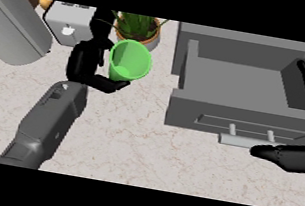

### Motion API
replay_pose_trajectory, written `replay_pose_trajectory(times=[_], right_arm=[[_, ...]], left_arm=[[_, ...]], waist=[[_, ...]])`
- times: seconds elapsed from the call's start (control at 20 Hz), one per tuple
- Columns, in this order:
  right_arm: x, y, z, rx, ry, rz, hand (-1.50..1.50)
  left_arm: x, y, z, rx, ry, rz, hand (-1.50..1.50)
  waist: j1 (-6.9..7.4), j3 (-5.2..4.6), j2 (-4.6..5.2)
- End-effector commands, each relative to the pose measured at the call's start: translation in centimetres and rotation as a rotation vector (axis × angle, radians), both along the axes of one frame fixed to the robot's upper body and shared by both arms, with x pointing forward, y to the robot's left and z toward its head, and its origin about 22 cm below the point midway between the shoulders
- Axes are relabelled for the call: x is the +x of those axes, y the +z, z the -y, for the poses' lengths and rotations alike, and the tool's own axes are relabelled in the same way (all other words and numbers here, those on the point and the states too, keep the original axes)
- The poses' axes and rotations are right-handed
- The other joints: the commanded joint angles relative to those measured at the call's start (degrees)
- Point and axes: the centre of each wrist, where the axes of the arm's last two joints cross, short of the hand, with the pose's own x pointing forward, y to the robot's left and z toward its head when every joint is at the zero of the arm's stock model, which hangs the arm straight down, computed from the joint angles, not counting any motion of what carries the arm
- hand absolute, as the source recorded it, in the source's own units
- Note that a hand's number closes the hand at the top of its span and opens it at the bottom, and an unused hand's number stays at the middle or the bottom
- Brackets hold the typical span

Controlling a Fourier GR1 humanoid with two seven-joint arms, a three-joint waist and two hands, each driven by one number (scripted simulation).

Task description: Pick up the cup, place it into the drawer and close the drawer

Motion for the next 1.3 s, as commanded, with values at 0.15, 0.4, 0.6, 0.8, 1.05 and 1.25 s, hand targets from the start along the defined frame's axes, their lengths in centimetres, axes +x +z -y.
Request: replay_pose_trajectory(times=[0.15, 0.4, 0.6, 0.8, 1.05, 1.25], right_arm=[[0.1, -0.1, 0.5, -0.005, -0.017, -0.004, -1.5], [-0.6, 0.7, 1.3, -0.001, -0.005, 0.001, -1.5], [1.2, -0.7, 0.2, 0.007, -0.024, 0.01, -1.5], [0.8, 0.0, 0.1, -0.002, 0.015, 0.026, -1.5], [1.3, 0.8, -1.5, 0.005, 0.04, 0.042, -1.5], [1.3, 1.1, 0.3, 0.005, 0.057, 0.057, -1.5]], left_arm=[[2.4, 8.7, 6.7, 0.036, -0.128, 0.037, 1.5], [3.7, 16.0, 10.3, 0.09, -0.114, 0.022, 1.5], [3.9, 18.2, 12.8, 0.139, -0.072, 0.012, 1.5], [4.6, 22.7, 16.6, 0.207, -0.046, -0.088, 1.5], [5.3, 20.6, 17.7, 0.285, 0.028, -0.175, 1.5], [5.7, 18.7, 17.4, 0.348, 0.019, -0.265, 1.5]], waist=[[0.13, 0.01, -0.18], [-0.68, -0.01, 0.07], [-0.95, -0.02, 0.48], [-2.81, 0.04, 0.74], [-4.68, 0.04, 1.34], [-6.03, 0.07, 1.66]])
